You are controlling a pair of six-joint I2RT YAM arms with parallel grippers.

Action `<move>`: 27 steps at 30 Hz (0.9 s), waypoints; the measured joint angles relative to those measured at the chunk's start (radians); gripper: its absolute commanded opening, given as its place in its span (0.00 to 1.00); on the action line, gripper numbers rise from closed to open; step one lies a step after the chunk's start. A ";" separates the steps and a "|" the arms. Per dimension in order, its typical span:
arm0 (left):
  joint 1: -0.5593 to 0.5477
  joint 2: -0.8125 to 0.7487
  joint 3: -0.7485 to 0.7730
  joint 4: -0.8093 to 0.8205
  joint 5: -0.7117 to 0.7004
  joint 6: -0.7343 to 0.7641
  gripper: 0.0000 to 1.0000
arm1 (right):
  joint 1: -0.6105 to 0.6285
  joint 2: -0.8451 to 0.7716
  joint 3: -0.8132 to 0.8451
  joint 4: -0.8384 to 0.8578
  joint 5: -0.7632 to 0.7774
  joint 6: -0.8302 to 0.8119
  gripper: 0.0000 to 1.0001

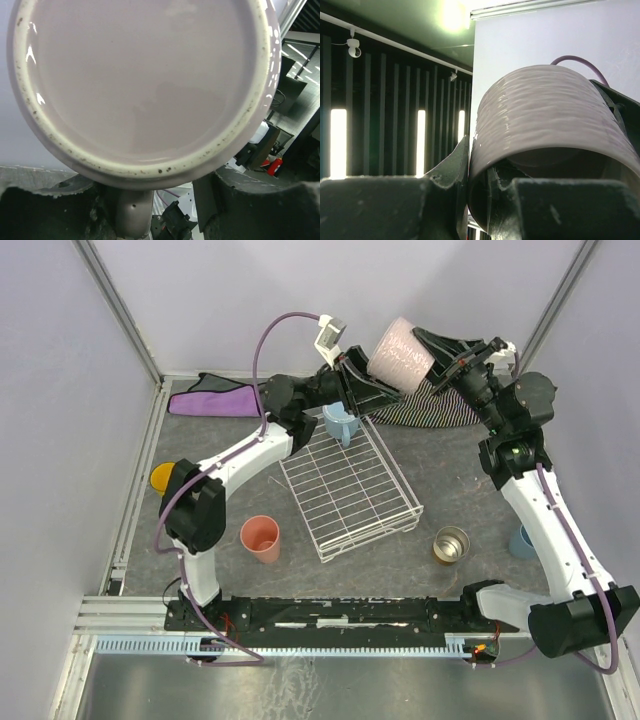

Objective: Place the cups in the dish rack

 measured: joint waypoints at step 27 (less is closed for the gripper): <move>0.005 0.080 0.065 0.029 -0.023 -0.001 0.03 | 0.005 0.060 0.006 0.088 0.026 0.046 0.01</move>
